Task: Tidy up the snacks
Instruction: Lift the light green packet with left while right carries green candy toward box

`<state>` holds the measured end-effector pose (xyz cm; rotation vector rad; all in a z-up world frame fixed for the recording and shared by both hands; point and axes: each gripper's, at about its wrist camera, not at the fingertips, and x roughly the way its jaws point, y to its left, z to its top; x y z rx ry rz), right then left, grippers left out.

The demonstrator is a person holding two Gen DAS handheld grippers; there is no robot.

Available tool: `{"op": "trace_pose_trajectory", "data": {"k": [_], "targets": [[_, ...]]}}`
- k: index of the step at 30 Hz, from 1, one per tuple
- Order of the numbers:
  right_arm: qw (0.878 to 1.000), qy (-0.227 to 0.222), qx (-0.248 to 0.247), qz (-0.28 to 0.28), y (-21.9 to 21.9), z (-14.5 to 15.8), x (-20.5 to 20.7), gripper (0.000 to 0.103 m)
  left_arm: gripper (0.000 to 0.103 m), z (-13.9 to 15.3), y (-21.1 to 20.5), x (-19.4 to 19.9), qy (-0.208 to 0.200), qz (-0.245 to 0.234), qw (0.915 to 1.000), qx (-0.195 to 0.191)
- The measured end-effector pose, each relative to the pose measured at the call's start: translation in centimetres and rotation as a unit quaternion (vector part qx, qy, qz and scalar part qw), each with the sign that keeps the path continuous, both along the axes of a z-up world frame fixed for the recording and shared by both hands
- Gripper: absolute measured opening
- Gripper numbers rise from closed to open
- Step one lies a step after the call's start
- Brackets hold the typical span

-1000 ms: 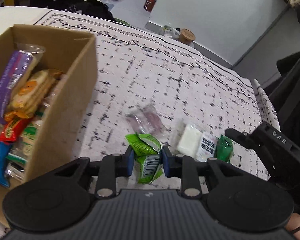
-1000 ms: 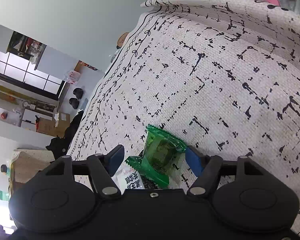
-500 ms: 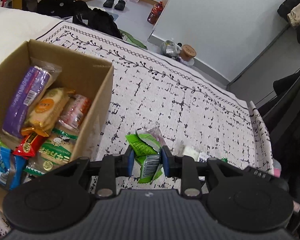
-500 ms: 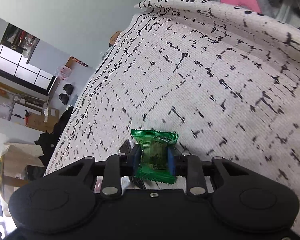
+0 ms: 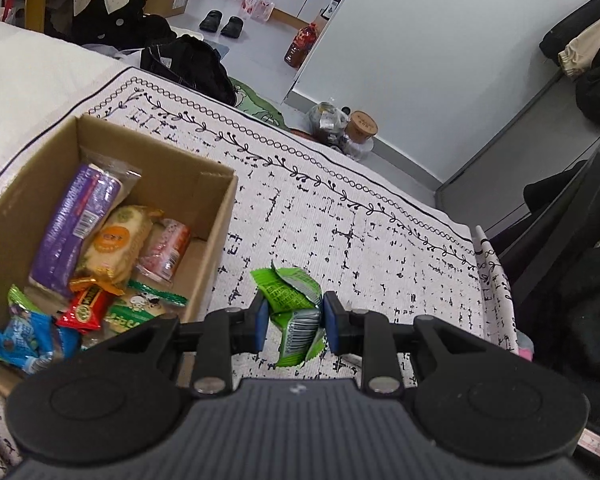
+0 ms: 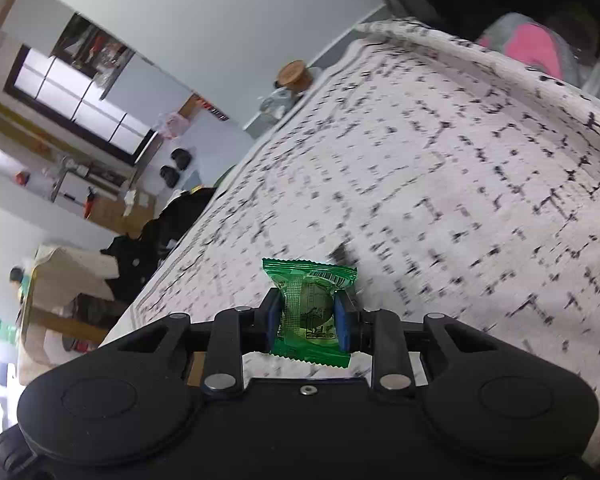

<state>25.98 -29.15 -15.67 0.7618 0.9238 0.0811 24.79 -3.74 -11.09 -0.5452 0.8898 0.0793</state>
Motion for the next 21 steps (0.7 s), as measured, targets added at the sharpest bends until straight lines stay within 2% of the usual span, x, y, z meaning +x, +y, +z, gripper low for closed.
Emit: {"op": "trace_pose_trajectory", "data": {"k": [15, 21], "targets": [[0.997, -0.042, 0.009, 0.064, 7.3, 4.6, -2.1, 0.028, 0.027, 3.9, 4.7, -3.0, -0.023, 0.020, 0.9995, 0.001], [0.995, -0.065, 0.010, 0.074, 9.2, 6.3, -2.2, 0.028, 0.028, 4.6, 6.5, -3.7, -0.026, 0.028, 0.9993, 0.000]]}}
